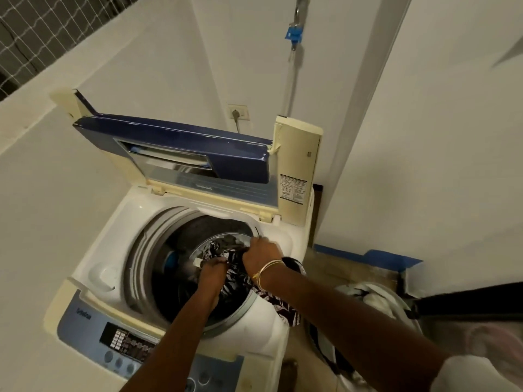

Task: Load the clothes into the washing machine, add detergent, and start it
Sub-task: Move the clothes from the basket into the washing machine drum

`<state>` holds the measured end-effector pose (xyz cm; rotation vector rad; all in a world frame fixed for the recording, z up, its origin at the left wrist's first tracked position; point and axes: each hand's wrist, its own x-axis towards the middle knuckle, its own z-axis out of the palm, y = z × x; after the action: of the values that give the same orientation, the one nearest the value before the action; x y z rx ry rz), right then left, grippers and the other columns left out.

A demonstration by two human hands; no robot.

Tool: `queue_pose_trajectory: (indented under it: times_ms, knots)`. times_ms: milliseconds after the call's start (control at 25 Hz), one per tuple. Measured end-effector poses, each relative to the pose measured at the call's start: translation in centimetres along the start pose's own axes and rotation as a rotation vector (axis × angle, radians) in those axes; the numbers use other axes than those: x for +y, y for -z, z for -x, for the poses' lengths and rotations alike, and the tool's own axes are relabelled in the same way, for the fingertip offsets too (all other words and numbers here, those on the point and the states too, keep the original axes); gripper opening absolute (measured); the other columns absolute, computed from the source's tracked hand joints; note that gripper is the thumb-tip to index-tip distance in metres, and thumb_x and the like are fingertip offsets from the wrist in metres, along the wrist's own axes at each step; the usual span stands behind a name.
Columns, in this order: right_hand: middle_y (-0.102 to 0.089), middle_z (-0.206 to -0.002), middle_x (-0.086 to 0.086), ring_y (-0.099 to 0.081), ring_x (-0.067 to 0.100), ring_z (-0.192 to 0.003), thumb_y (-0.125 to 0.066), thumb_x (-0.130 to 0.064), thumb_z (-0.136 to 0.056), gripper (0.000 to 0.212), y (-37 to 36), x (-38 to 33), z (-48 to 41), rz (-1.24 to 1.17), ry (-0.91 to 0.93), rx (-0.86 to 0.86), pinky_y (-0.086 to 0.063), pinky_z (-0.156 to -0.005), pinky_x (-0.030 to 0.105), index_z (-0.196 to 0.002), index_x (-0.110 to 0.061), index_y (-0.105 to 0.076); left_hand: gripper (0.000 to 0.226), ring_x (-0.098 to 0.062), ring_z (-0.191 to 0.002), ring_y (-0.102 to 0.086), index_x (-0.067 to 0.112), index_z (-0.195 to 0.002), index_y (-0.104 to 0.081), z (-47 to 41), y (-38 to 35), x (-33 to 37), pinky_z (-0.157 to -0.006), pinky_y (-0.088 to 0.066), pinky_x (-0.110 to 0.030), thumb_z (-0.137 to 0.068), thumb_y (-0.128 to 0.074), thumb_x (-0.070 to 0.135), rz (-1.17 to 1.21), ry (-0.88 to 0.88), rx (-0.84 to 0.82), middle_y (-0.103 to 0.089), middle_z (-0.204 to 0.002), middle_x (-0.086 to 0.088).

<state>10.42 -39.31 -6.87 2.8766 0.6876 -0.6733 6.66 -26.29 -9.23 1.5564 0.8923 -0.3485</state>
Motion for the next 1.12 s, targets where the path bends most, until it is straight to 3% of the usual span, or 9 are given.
queue_pose_trajectory:
  times_ms: [160,280,440,520,600,680,840,1000,1120]
  knots:
    - [-0.068,-0.114,0.016,-0.065,0.031,-0.106,-0.054,-0.010,-0.094,0.023,1.7,-1.4,-1.2,-0.335,0.046,0.053,-0.051,-0.092,0.039,-0.112,-0.002,-0.068,0.019,-0.032,-0.088,-0.069,0.018,-0.089,-0.072,-0.8,0.5,0.5,-0.084,-0.057,-0.045,-0.085,-0.054,0.020,0.034,-0.006,0.113,-0.074,-0.090,-0.010]
    - [-0.072,-0.097,0.008,-0.065,0.018,-0.086,-0.061,-0.020,-0.093,0.017,3.2,-1.6,-3.5,-0.909,-0.060,0.084,-0.049,-0.082,0.028,-0.098,-0.008,-0.072,0.018,-0.032,-0.080,-0.066,0.009,-0.085,-0.070,-0.9,1.9,0.9,-0.069,-0.054,-0.037,-0.079,-0.054,0.013,0.088,-0.056,0.156,-0.071,-0.082,-0.012]
    - [-0.058,-0.067,0.003,-0.054,0.003,-0.048,-0.059,-0.006,-0.096,0.013,4.9,-3.8,-4.2,-1.765,-0.060,0.255,-0.049,-0.056,0.025,-0.084,-0.012,-0.059,0.022,-0.020,-0.060,-0.056,-0.004,-0.099,-0.067,-1.4,3.8,0.5,-0.057,-0.045,-0.027,-0.086,-0.052,0.006,0.243,-0.082,0.263,-0.061,-0.072,-0.010]
    - [-0.059,-0.074,0.007,-0.060,0.009,-0.056,-0.057,0.002,-0.095,0.014,6.5,-4.3,-4.5,-2.077,-0.016,0.264,-0.057,-0.061,0.026,-0.086,-0.007,-0.058,0.021,-0.018,-0.060,-0.054,0.001,-0.100,-0.069,-1.5,4.3,0.1,-0.055,-0.044,-0.027,-0.089,-0.055,0.011,0.305,-0.098,0.338,-0.060,-0.072,-0.008]
    - [-0.065,-0.085,0.009,-0.067,0.016,-0.075,-0.061,0.003,-0.092,0.008,7.2,-4.5,-5.0,-2.059,0.074,0.248,-0.059,-0.076,0.032,-0.093,-0.004,-0.063,0.015,-0.019,-0.067,-0.060,0.010,-0.090,-0.071,-1.0,4.4,0.2,-0.060,-0.048,-0.028,-0.090,-0.057,0.013,0.341,-0.132,0.361,-0.065,-0.074,-0.007]
    - [-0.070,-0.091,0.011,-0.067,0.022,-0.086,-0.065,0.000,-0.090,0.010,6.1,-3.8,-5.0,-1.840,0.113,0.269,-0.057,-0.081,0.037,-0.099,-0.003,-0.067,0.017,-0.022,-0.079,-0.065,0.018,-0.079,-0.070,-0.5,4.2,0.2,-0.071,-0.051,-0.034,-0.090,-0.058,0.015,0.331,-0.166,0.345,-0.068,-0.078,-0.007]
    - [-0.074,-0.088,0.005,-0.071,0.021,-0.084,-0.070,-0.019,-0.085,0.009,2.3,-1.1,-1.8,-1.610,0.035,0.401,-0.059,-0.084,0.042,-0.093,-0.018,-0.070,0.011,-0.024,-0.091,-0.066,0.023,-0.093,-0.067,1.9,0.7,0.2,-0.085,-0.053,-0.046,-0.093,-0.056,0.024,0.142,-0.379,0.381,-0.070,-0.094,-0.004]
    - [-0.070,-0.082,-0.005,-0.067,0.011,-0.079,-0.069,-0.026,-0.090,0.007,0.0,3.7,5.3,-1.574,-0.064,0.655,-0.057,-0.077,0.029,-0.091,-0.019,-0.068,0.011,-0.014,-0.097,-0.064,0.018,-0.107,-0.061,7.0,-7.2,1.8,-0.086,-0.050,-0.029,-0.100,-0.052,0.014,0.021,-0.757,0.294,-0.067,-0.101,0.005]
    - [-0.067,-0.079,-0.003,-0.065,0.013,-0.075,-0.064,-0.023,-0.094,0.010,-3.3,8.8,10.8,-1.543,-0.206,0.851,-0.055,-0.069,0.028,-0.088,-0.015,-0.065,0.010,-0.003,-0.095,-0.063,0.015,-0.106,-0.061,10.9,-14.4,1.7,-0.082,-0.047,-0.013,-0.100,-0.054,0.014,-0.077,-0.892,0.140,-0.066,-0.098,0.007]
